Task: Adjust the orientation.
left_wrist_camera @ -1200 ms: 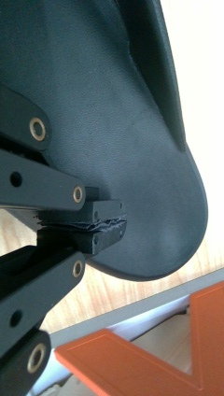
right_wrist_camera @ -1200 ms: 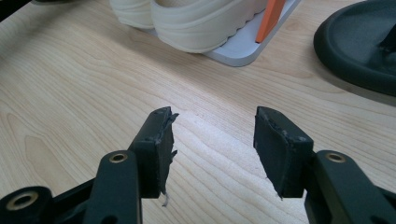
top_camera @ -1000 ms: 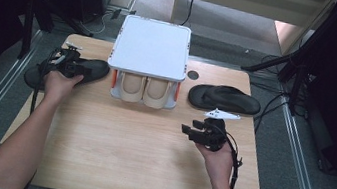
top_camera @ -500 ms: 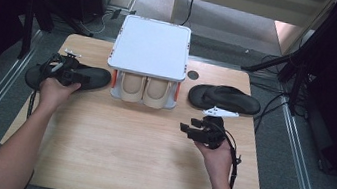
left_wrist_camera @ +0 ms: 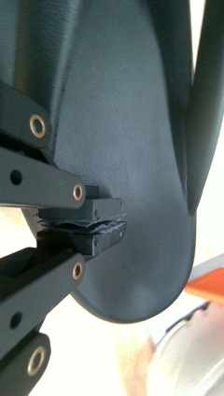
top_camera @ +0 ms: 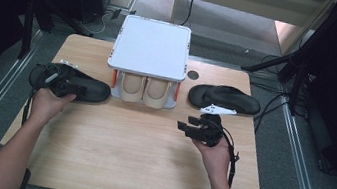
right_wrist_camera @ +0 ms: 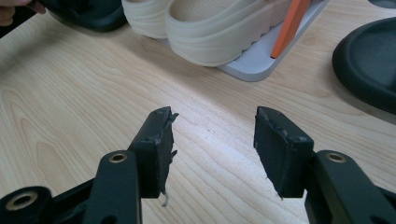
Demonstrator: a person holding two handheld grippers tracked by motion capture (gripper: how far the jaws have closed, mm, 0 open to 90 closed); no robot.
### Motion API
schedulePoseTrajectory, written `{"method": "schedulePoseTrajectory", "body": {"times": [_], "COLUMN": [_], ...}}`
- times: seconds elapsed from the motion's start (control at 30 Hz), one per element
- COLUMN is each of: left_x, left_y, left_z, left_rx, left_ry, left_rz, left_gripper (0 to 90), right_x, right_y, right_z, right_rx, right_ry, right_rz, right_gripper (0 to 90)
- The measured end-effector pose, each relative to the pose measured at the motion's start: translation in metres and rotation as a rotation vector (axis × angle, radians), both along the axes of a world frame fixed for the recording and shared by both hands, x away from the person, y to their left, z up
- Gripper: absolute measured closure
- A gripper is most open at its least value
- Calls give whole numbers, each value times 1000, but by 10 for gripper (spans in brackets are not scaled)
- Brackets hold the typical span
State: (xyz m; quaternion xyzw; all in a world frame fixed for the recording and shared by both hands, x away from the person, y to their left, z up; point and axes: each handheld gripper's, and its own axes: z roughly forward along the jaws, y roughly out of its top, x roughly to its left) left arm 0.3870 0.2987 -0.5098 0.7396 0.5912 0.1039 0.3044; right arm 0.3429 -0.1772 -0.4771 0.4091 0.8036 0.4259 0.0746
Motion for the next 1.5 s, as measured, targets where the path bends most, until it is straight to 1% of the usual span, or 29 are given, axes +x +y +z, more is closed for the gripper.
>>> {"method": "schedulePoseTrajectory", "body": {"times": [0.1,0.27,0.33,0.4,0.43,0.5,0.6,0.7,0.73,0.83,0.9,1.03,1.1,1.13,1.23,1.3,1.33,1.4,1.43,1.47,1.5], "left_x": [-12,-28,-36,-42,-46,-52,-59,-64,-64,-68,-74,-84,-88,-88,-88,-89,-90,-91,-91,-91,-91], "left_y": [0,3,6,9,10,13,17,20,21,22,27,37,42,44,44,44,46,48,49,50,52], "left_z": [0,-1,-1,0,-1,-1,-1,-1,0,-1,-1,-1,-1,0,1,5,9,14,16,19,20], "left_rx": [13,15,17,12,12,7,0,-7,-4,4,-6,-8,1,-3,-23,-23,-32,-41,-34,-34,-44], "left_ry": [-6,-10,-6,0,-6,3,3,9,15,11,17,17,18,18,17,9,-1,-23,-39,-39,-48], "left_rz": [-17,-24,-34,-29,-28,-27,-17,-7,-10,-1,6,29,43,52,50,48,53,71,80,84,89], "left_gripper": [876,877,875,875,874,873,871,871,871,871,870,868,866,862,823,800,786,727,707,685,678], "right_x": [1,2,3,4,4,5,7,8,9,9,10,12,12,11,12,12,12,13,13,13,13], "right_y": [1,6,7,9,9,11,12,14,14,16,16,16,17,17,19,20,20,19,19,18,18], "right_z": [0,1,1,1,1,1,1,1,1,2,2,2,2,3,2,2,2,2,2,2,2], "right_rx": [0,0,-2,2,1,2,4,5,4,5,8,10,10,12,7,6,5,7,9,8,8], "right_ry": [-2,-1,2,2,2,1,0,-1,-3,-2,2,-3,-2,1,-4,-3,-3,0,1,-1,-2], "right_rz": [5,20,23,28,29,33,39,43,47,50,49,55,56,54,62,63,64,60,58,57,55], "right_gripper": [483,483,483,483,483,483,483,483,483,483,483,484,484,483,484,484,484,484,483,483,483]}}
